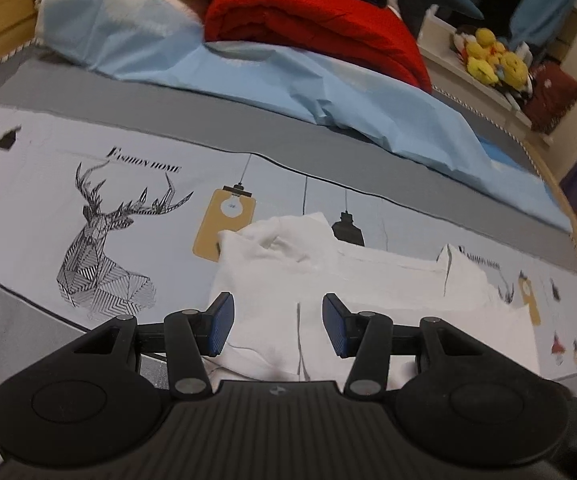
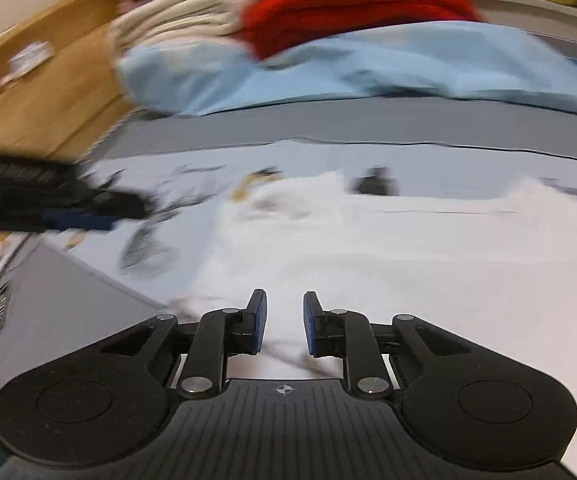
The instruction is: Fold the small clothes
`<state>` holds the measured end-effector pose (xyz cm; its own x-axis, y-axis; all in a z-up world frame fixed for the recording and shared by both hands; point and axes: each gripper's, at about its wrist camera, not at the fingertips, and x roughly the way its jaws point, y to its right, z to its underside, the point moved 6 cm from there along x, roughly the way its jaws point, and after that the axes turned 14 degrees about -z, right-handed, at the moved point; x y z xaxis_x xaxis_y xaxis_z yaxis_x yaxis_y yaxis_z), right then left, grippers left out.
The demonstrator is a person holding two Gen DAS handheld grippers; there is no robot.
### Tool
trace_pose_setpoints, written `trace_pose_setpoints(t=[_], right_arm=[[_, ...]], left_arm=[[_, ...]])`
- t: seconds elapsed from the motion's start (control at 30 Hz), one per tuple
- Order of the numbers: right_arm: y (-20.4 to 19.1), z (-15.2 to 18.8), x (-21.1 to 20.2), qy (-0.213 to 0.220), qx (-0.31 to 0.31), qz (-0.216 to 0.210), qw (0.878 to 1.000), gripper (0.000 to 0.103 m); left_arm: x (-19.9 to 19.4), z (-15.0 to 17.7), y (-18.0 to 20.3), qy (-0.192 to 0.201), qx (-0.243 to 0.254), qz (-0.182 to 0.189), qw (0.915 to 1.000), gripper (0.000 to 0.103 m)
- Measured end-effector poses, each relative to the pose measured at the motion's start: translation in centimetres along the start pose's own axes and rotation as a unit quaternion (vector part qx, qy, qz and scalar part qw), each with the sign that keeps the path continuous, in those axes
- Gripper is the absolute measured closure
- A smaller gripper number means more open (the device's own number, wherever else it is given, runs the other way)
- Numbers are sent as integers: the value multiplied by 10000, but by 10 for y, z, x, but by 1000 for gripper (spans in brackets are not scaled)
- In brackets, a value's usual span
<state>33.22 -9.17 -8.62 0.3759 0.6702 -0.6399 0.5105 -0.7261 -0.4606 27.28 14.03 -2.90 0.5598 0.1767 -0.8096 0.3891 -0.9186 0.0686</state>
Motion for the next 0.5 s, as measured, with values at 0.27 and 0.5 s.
trace_pose_setpoints(t=[0.27,0.5], right_arm=[[76,-15,-139,805,1556,1745,9689,74],[110,4,-150,1195,1924,2023,9528,73]], left_arm=[[43,18,15,-662,-101,336,9972,58],[87,42,38,-1049,133,412,9935,58]])
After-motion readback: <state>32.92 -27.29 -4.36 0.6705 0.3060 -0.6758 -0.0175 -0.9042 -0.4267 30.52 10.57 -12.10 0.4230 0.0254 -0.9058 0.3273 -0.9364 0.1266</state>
